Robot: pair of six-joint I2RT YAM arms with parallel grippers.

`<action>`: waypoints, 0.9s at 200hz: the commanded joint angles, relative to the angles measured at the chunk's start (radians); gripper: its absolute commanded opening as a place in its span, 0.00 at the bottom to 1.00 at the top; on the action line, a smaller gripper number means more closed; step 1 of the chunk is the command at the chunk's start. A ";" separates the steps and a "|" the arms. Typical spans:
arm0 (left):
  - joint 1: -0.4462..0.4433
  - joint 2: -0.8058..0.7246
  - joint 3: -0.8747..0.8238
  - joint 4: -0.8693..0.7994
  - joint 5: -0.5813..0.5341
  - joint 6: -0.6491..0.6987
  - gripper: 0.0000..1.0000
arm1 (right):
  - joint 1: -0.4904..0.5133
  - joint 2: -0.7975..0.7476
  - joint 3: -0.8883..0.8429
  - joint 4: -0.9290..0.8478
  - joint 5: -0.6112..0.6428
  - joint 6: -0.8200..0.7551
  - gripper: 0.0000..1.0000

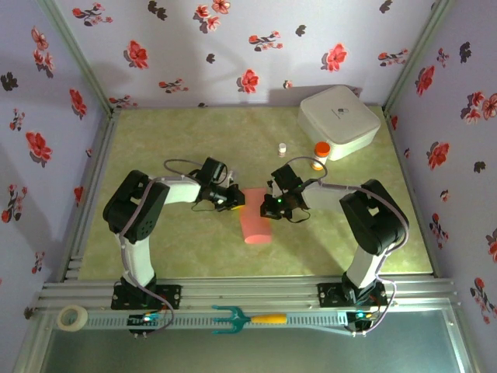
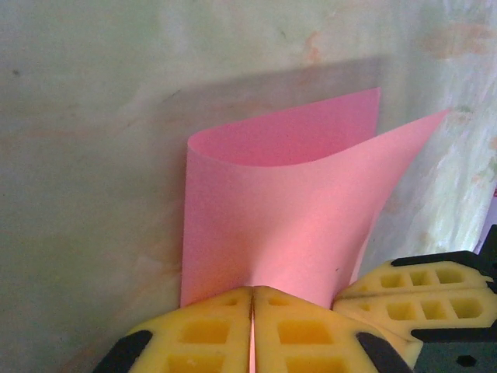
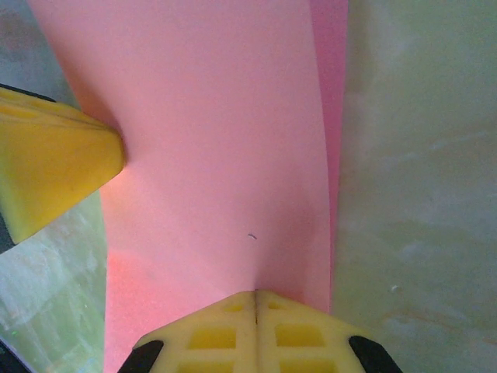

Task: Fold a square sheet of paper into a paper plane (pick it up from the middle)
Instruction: First fold the square sheet of paper in half at the center of the table.

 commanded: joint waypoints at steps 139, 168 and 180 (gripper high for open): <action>0.059 0.108 0.114 -0.075 -0.018 0.029 0.04 | -0.007 0.035 -0.050 -0.096 0.101 -0.004 0.00; 0.073 0.105 0.131 -0.087 -0.041 0.011 0.02 | -0.007 0.032 -0.052 -0.099 0.100 -0.007 0.00; 0.076 0.106 0.143 -0.094 -0.049 0.008 0.02 | -0.007 0.034 -0.052 -0.101 0.100 -0.008 0.00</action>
